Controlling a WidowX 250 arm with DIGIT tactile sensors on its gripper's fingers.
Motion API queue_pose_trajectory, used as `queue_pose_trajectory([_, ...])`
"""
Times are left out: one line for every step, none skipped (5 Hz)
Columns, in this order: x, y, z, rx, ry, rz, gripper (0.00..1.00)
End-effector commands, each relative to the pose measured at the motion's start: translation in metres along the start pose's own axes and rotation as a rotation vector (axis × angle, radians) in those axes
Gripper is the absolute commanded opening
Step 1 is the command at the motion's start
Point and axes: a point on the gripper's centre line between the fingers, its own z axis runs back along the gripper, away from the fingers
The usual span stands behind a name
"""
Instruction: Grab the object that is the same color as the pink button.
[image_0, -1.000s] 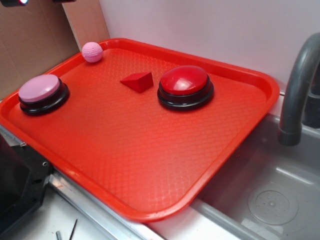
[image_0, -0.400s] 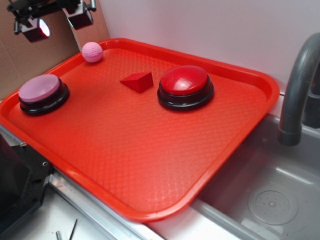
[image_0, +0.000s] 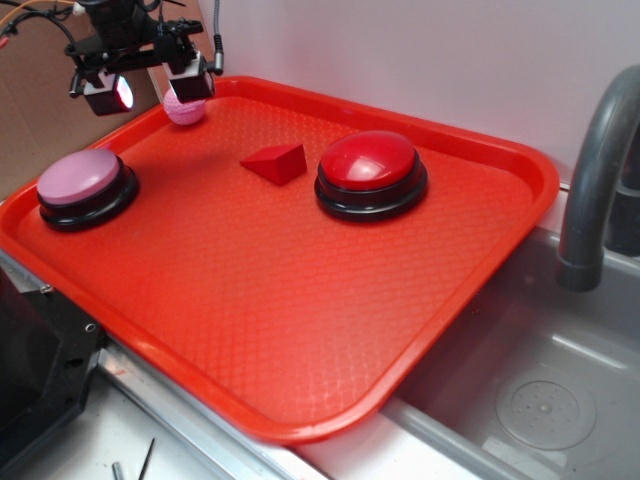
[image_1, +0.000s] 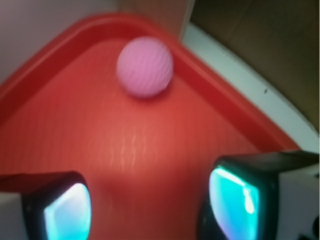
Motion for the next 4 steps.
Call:
queue_pose_trajectory([0.024,0.007,0.013,0.008,-0.033,0.068,1.00])
queue_pose_trajectory([0.024,0.007,0.013,0.008,-0.033,0.068,1.00])
queue_pose_trajectory([0.036,0.009,-0.008,-0.049,-0.145,0.115,1.00])
queue_pose_trajectory([0.034,0.003,-0.007,-0.064,-0.211,0.138,1.00])
